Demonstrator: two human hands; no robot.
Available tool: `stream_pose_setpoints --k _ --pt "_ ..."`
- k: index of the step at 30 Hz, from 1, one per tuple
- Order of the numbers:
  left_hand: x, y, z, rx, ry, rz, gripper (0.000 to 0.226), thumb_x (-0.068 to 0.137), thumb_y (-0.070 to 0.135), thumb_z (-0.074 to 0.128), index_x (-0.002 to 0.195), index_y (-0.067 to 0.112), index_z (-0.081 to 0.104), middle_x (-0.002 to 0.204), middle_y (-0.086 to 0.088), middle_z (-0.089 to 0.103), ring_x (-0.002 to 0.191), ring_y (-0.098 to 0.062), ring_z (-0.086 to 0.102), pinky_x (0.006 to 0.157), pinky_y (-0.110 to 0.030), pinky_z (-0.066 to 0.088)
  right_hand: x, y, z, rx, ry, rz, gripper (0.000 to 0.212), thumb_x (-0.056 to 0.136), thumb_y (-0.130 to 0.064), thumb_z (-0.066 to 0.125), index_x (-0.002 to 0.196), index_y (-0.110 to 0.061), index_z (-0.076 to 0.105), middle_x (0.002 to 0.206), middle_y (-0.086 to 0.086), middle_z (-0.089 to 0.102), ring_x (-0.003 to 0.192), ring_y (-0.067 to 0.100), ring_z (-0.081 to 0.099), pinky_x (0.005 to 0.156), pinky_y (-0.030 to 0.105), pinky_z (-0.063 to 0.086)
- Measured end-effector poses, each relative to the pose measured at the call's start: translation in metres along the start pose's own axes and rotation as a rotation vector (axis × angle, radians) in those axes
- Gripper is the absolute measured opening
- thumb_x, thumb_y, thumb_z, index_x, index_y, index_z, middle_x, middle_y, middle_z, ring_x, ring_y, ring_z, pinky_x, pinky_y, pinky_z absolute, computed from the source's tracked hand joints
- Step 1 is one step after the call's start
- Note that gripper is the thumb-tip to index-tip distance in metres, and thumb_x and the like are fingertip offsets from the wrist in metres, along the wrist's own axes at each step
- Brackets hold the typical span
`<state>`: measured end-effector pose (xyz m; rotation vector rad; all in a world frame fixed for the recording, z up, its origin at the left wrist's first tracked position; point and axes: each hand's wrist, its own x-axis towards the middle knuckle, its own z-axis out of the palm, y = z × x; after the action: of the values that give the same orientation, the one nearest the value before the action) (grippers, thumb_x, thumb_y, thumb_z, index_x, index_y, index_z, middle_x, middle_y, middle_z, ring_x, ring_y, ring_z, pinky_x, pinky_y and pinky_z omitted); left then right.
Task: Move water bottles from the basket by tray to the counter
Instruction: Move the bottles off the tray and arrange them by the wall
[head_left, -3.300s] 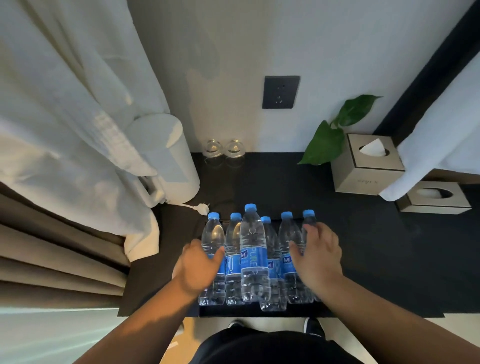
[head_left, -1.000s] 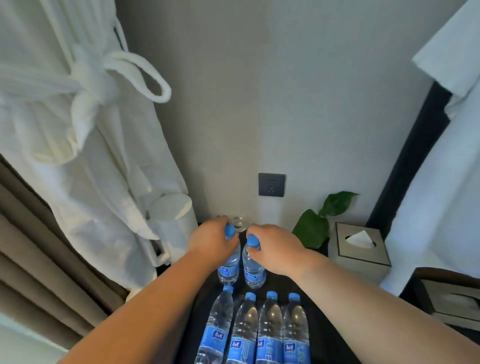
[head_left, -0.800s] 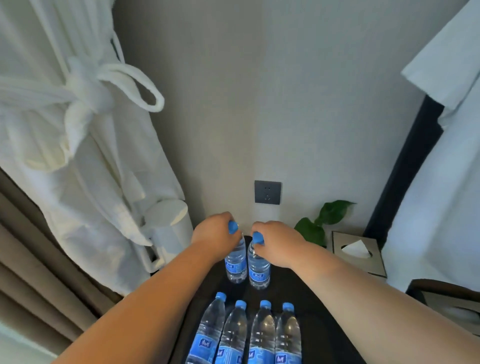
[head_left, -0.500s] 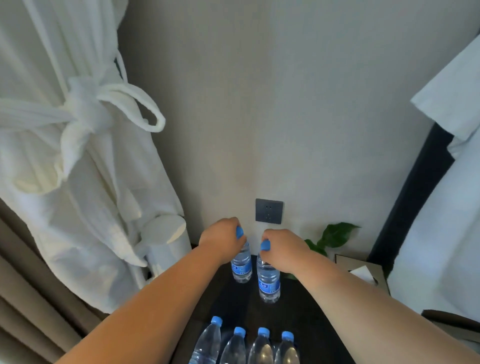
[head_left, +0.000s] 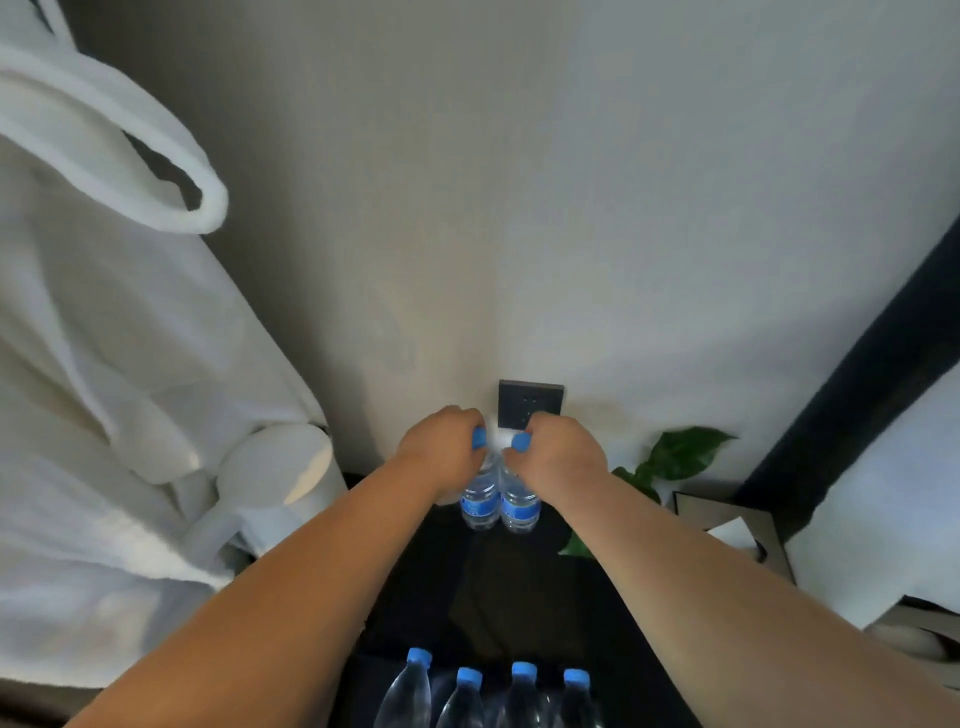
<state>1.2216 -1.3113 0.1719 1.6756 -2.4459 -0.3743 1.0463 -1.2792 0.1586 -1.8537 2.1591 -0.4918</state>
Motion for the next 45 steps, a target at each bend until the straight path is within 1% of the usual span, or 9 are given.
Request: stream_pose_setpoints --k 7,12,17,20,23,27,36,41,45 --pt "0.019 -0.006 0.027 -0.076 -0.019 0.107 0.038 0.093 0.017 0.062 0.130 0.023 0.058 0.119 -0.006 0.053 0.101 -0.027 0.058 0.082 -0.034 0.048 0.014 0.020 0.025 -0.032 0.044 0.082 0.037 0.091 -0.059 0.062 0.099 -0.024 0.057 0.088 -0.002 0.060 0.076 0.020 0.055 0.061 0.032 0.041" --pt "0.022 -0.007 0.038 -0.113 0.001 0.107 0.031 0.098 0.024 0.060 0.129 0.022 0.060 0.122 -0.005 0.053 0.099 -0.024 0.059 0.084 -0.036 0.052 0.016 0.021 0.031 -0.007 0.045 0.090 0.038 0.092 -0.059 0.062 0.100 -0.023 0.055 0.089 0.000 0.064 0.078 0.023 0.062 0.061 0.032 0.045" --pt "0.018 -0.008 0.047 -0.159 0.046 0.018 0.042 0.096 0.037 0.064 0.134 0.021 0.055 0.128 -0.005 0.055 0.102 -0.025 0.061 0.084 -0.035 0.051 0.011 0.024 0.035 -0.020 0.038 0.096 0.034 0.093 -0.056 0.061 0.100 -0.023 0.053 0.090 0.001 0.063 0.077 0.023 0.058 0.058 0.032 0.041" --pt "0.019 -0.009 0.051 -0.153 0.089 -0.071 0.043 0.093 0.043 0.068 0.127 0.019 0.058 0.120 -0.004 0.059 0.096 -0.020 0.060 0.078 -0.032 0.049 0.009 0.025 0.034 -0.001 0.048 0.075 0.033 0.094 -0.055 0.062 0.101 -0.025 0.053 0.088 -0.002 0.061 0.075 0.021 0.059 0.050 0.028 0.033" --pt "0.023 -0.008 0.051 -0.152 0.104 -0.062 0.035 0.092 0.039 0.070 0.117 0.017 0.062 0.111 -0.005 0.063 0.087 -0.018 0.055 0.073 -0.031 0.044 0.011 0.025 0.034 0.050 0.048 0.068 0.030 0.095 -0.053 0.065 0.097 -0.026 0.052 0.084 -0.003 0.060 0.073 0.019 0.058 0.051 0.028 0.033" --pt "0.032 -0.009 0.050 -0.143 0.107 -0.051 0.026 0.092 0.036 0.070 0.109 0.018 0.063 0.106 -0.004 0.063 0.088 -0.021 0.059 0.074 -0.033 0.046 0.014 0.025 0.034 0.099 0.060 0.072 0.027 0.095 -0.048 0.066 0.094 -0.024 0.055 0.079 -0.003 0.058 0.070 0.018 0.057 0.050 0.027 0.031" --pt "0.032 -0.015 0.057 -0.139 0.121 -0.005 0.029 0.094 0.038 0.069 0.115 0.019 0.064 0.110 -0.003 0.062 0.087 -0.018 0.056 0.075 -0.030 0.043 0.011 0.030 0.038 0.119 0.107 0.060 0.028 0.095 -0.049 0.064 0.095 -0.022 0.058 0.082 -0.001 0.062 0.072 0.020 0.060 0.061 0.033 0.049" --pt "0.030 -0.011 0.052 -0.134 0.103 -0.005 0.029 0.094 0.038 0.069 0.115 0.018 0.064 0.112 -0.004 0.061 0.089 -0.021 0.060 0.078 -0.034 0.050 0.008 0.030 0.035 0.135 0.106 0.061 0.028 0.096 -0.049 0.065 0.099 -0.021 0.060 0.084 -0.001 0.064 0.073 0.020 0.061 0.061 0.033 0.048" --pt "0.026 -0.010 0.047 -0.156 0.095 -0.056 0.035 0.094 0.039 0.070 0.120 0.017 0.061 0.117 -0.005 0.060 0.092 -0.021 0.060 0.080 -0.033 0.051 0.005 0.025 0.030 0.141 0.045 0.081 0.028 0.096 -0.047 0.063 0.103 -0.021 0.061 0.091 0.001 0.066 0.078 0.022 0.063 0.068 0.038 0.055"
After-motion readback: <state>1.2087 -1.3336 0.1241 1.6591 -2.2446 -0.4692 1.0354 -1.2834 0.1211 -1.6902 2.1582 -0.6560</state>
